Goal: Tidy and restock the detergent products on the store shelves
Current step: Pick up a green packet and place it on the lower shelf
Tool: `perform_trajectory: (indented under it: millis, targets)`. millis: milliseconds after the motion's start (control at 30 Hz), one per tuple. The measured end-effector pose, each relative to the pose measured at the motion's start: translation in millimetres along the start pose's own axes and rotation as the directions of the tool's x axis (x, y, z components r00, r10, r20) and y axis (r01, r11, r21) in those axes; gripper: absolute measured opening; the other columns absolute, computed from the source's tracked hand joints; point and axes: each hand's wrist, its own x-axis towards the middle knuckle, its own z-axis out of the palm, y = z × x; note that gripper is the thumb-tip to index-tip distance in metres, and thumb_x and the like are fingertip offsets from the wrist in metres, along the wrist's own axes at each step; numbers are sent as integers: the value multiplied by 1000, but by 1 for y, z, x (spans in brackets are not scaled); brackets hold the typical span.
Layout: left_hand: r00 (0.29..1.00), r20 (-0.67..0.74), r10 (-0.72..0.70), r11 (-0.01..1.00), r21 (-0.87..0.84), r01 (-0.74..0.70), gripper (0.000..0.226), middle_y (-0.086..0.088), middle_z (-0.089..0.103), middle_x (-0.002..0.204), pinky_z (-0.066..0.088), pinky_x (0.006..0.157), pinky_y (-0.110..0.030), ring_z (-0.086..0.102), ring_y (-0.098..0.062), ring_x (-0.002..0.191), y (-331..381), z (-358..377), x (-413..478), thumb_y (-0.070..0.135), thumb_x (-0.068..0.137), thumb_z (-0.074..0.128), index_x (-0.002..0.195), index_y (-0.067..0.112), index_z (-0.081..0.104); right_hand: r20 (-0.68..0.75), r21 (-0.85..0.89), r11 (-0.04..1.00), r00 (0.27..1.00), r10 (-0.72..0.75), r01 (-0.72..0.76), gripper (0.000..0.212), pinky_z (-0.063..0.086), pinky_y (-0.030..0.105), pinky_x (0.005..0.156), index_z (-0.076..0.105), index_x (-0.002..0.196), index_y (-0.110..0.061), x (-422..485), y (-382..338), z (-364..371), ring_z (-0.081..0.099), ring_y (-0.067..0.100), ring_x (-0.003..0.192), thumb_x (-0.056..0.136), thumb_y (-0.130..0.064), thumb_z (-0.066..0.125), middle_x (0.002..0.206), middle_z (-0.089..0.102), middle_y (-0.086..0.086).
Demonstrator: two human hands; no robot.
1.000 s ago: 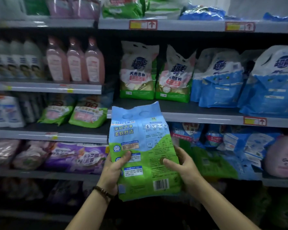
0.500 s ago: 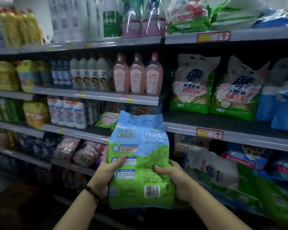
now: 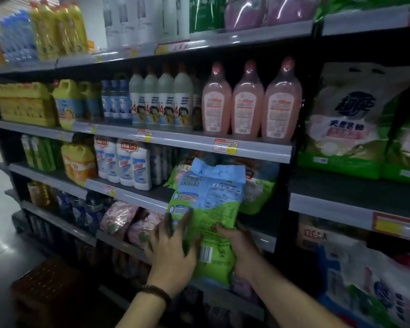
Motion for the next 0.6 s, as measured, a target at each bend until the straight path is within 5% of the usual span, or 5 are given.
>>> perform_trajectory:
  millis: [100, 233, 333, 467, 600]
  targets:
    - [1000, 10, -26, 997, -67, 26, 68, 2, 2, 170, 18, 120, -64, 10, -36, 154, -9, 11, 23, 83, 84, 30, 148, 72, 14, -3, -51, 998, 999, -33, 32, 28, 58, 66, 95, 79, 117, -15, 43, -6, 21, 77, 40, 103, 90, -11, 77, 110, 81, 15]
    - [999, -30, 22, 997, 69, -20, 75, 0, -5, 171, 19, 118, -65, 7, -35, 152, -13, 25, 61, 89, 80, 26, 150, 69, 8, -14, -22, 1000, 1000, 14, -14, 28, 55, 66, 100, 81, 113, -15, 96, -26, 48, 77, 40, 99, 88, -27, 80, 108, 81, 14]
    - [997, -48, -56, 995, 79, 59, 79, -8, -2, 172, 20, 119, -64, 9, -40, 152, -12, 41, 102, 88, 81, 31, 152, 66, 7, 3, 41, 999, 1000, 25, -25, 17, 57, 60, 98, 78, 104, -12, 139, -39, 65, 77, 37, 88, 102, -23, 66, 99, 81, 16]
    - [998, -12, -67, 988, 139, 68, 89, -15, -8, 172, 15, 122, -58, 10, -38, 156, -14, 60, 156, 84, 84, 34, 160, 52, 2, -28, 32, 988, 989, -148, 149, 22, 58, 70, 88, 72, 120, -15, 192, -48, 89, 77, 44, 98, 98, -13, 69, 114, 79, 19]
    - [991, 57, -121, 979, 170, 110, 74, -16, -5, 172, 6, 124, -62, 16, -32, 158, -31, 91, 201, 68, 99, 38, 161, 46, 4, -78, -254, 944, 968, -239, 213, 19, 63, 57, 87, 70, 107, -26, 240, -42, 101, 76, 32, 96, 91, -32, 77, 112, 78, 9]
